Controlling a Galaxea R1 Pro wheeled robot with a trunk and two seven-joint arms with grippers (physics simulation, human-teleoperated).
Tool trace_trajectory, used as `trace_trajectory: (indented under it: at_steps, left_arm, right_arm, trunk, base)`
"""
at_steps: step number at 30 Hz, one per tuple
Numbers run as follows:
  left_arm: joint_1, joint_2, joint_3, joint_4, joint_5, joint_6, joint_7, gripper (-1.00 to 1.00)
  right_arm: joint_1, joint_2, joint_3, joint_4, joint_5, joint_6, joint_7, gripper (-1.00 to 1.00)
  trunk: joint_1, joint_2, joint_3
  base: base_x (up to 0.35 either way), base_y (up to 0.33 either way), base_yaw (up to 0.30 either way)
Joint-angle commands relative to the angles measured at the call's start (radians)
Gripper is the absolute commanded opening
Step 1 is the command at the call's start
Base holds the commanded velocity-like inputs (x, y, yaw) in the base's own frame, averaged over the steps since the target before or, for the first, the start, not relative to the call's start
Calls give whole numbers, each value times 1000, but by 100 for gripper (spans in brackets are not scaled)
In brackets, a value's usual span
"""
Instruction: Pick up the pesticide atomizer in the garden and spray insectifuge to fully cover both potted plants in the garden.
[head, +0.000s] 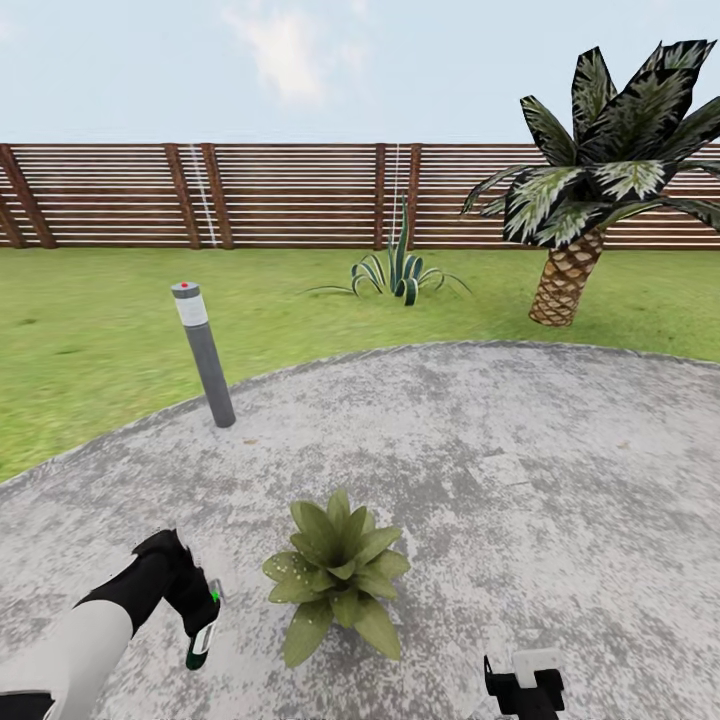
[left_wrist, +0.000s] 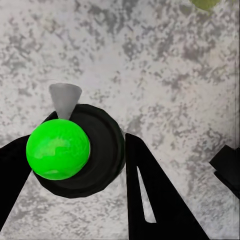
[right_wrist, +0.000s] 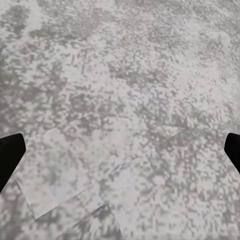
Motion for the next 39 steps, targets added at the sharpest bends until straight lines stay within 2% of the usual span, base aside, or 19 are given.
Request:
trace_trajectory:
  at_steps: [1,5,10,13,16,19,22,28,39]
  left_arm:
    - [14,-3,0,3,-2,9,-2,-100]
    - [29,-3,0,20,-1,5,1,-100]
    - [33,7,4,26,-2,-53,2,-100]
    - [33,26,26,26,-3,-60,1,-100]
    - [34,39,30,26,-3,-63,0,-100]
    - [34,64,31,25,-4,-64,0,-100]
    - [35,74,31,25,-3,-62,1,-100]
    - [33,45,34,11,6,-59,2,-100]
    - [33,40,31,23,9,-59,16,-100]
  right_arm:
    - [-1,0,-6,2,11,-3,-4,100]
    - [-1,0,-6,2,11,-3,-4,100]
    - [-1,0,-6,2,11,-3,-4,100]
    - [-1,0,-6,2,11,-3,-4,100]
    - [-1,0,-6,2,11,-3,-4,100]
    - [-1,0,-6,2,11,-3,-4,100]
    - [-1,0,-6,2,11,-3,-4,100]
    - [-1,0,-6,2,11,-3,-4,100]
    - [-1,0,-6,2,11,-3,-4,100]
  trunk:
    - [0,0,-1]
    - [0,0,-1]
    - [0,0,-1]
    - [0,0,-1]
    - [0,0,-1]
    - [0,0,-1]
    - [0,0,-1]
    - [0,0,-1]
    - [4,-7,-11]
  base:
    - [0,0,0]
    - [0,0,0]
    - [0,0,0]
    - [0,0,0]
    - [0,0,0]
    - [0,0,0]
    - [0,0,0]
    - [0,0,0]
    - [0,0,0]
